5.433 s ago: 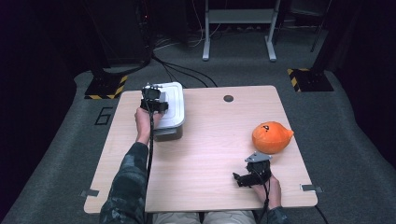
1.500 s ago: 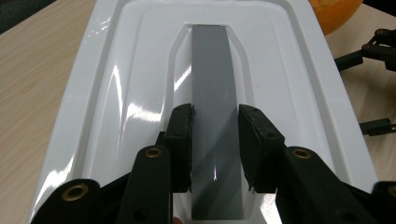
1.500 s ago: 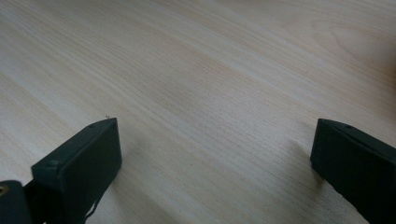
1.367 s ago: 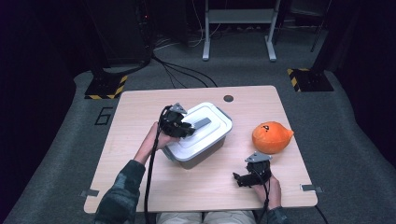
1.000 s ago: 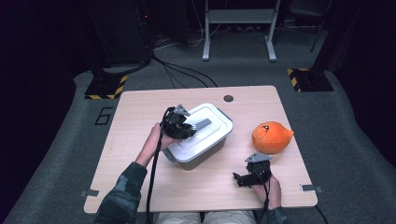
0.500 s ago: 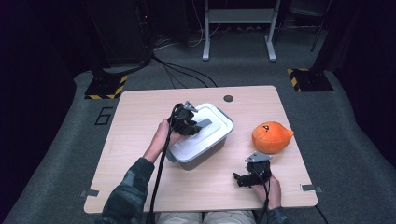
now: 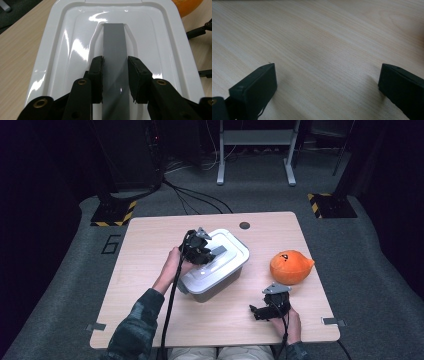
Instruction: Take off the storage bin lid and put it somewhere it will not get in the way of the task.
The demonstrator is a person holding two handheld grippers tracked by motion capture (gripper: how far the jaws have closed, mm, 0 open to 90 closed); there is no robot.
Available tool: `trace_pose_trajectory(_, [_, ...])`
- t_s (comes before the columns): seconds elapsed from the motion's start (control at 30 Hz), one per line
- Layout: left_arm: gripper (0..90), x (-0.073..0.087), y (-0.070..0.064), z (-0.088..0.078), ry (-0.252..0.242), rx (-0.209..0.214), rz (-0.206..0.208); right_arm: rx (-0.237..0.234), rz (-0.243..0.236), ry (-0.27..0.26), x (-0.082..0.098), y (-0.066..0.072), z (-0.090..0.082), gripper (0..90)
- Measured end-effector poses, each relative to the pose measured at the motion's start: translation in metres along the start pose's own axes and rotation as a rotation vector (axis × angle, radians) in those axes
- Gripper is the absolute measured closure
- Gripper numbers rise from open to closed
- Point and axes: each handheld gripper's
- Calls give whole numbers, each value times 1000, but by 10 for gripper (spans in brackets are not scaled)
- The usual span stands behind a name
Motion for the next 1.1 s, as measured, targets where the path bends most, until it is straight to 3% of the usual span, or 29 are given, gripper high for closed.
trace_pose_trajectory(0.5, [666, -2, 5, -19, -33, -14, -10, 2, 5, -3, 0, 0, 0, 13])
trace_pose_trajectory(1.1, [666, 5, 22, -38, -49, -58, -50, 1, -2, -1, 0, 0, 0, 13])
Point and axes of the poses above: each handheld gripper's, and its own axes: z roughly forward along the jaws, x roughly out of its underside, y roughly to its left, and after that the axes turned 2 degrees about -x, right-handed
